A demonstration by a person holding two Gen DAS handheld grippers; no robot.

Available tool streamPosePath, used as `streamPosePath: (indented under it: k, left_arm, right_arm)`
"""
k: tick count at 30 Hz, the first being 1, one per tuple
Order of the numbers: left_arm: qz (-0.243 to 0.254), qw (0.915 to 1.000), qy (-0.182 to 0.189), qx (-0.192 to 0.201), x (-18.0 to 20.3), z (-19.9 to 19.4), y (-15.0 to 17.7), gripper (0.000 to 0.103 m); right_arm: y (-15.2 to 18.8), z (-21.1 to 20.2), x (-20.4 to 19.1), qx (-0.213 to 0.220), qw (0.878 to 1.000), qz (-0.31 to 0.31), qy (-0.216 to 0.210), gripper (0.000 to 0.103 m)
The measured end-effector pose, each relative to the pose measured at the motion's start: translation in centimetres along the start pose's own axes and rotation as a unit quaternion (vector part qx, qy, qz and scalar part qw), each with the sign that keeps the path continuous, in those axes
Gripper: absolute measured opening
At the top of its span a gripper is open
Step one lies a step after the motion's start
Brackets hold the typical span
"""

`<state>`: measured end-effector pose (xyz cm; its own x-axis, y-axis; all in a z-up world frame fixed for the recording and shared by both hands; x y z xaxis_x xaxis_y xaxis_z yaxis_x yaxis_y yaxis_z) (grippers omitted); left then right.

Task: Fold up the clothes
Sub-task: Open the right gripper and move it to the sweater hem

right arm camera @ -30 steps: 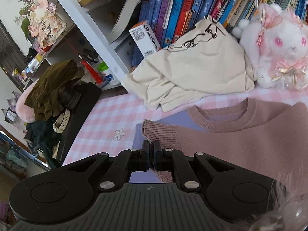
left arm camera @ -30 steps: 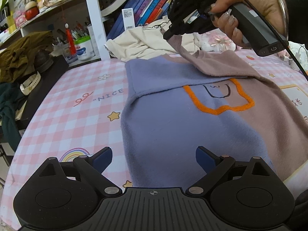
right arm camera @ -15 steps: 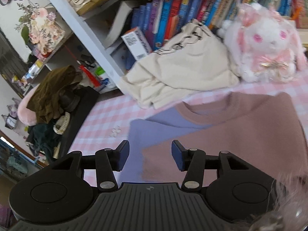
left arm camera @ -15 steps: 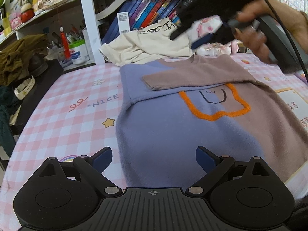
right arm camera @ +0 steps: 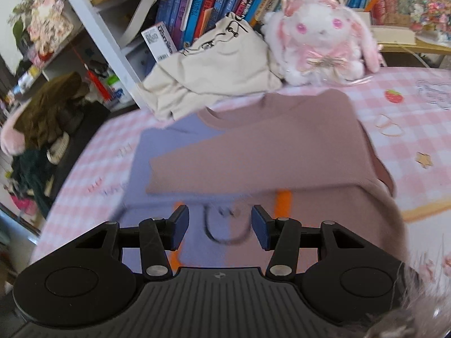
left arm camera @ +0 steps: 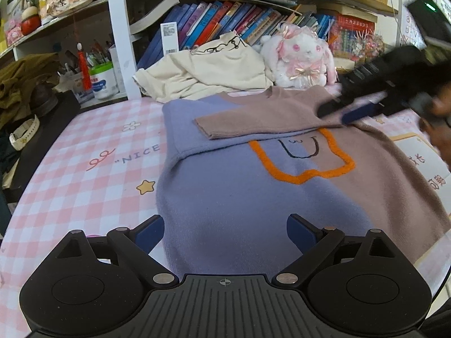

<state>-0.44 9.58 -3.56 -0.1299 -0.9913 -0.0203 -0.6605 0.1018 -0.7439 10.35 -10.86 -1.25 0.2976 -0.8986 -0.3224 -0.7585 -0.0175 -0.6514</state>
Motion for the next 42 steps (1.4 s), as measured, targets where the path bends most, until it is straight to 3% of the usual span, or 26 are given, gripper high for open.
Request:
streamPosePath:
  k: [6,14,18,21,32,38,42]
  left_arm:
    - [-0.022,0.9997,0.004,-0.008,-0.3,-0.1,0.3,0.096]
    - [-0.056,0.9984,-0.001,-0.014,0.2,0.0,0.6,0.096]
    - [-0.065,0.9978,-0.004,-0.015,1.2,-0.1,0.4,0.096]
    - [-0.065,0.9977,-0.011,-0.016,2.2,-0.5,0.3,0.096]
    - [-0.063,0.9968,-0.032,-0.039,5.9,-2.1,1.8,0.096]
    - [-0.073,0.9954,-0.010,-0.061,7.4,-3.4,3.3,0.096]
    - [-0.076,0.9956,-0.008,-0.053,8.1,-4.6,4.0,0.096]
  right_arm:
    - [4.4,-3.6,1.8,-0.003,0.998,-0.036,0.048,0.049]
    - [9.4,-6.6,4.3,-0.008,0.996,0.005,0.086,0.060]
    - [10.0,-7.5,5.4,-0.010,0.994,-0.002,0.105,0.068]
    - [10.1,-8.3,6.3,-0.002,0.994,-0.004,0.109,0.072]
    - [12.3,-10.8,9.2,-0.006,0.995,0.005,0.099,0.072]
    - [13.7,-11.7,9.7,-0.016,0.996,0.003,0.084,0.073]
    - [14.6,-12.1,10.0,-0.022,0.997,0.007,0.071,0.073]
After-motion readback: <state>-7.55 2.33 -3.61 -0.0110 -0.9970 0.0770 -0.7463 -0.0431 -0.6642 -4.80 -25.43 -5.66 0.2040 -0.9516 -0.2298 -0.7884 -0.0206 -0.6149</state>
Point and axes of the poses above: each gripper's, at about its wrist camera, not at the fingertips, and z roughly the way its jaws point, x to its right, y to its underside, the point moved 5 cm from there along z, roughly the way its jaws point, and after that the axes turned 2 degrees about -z, right-handed, at the moved point
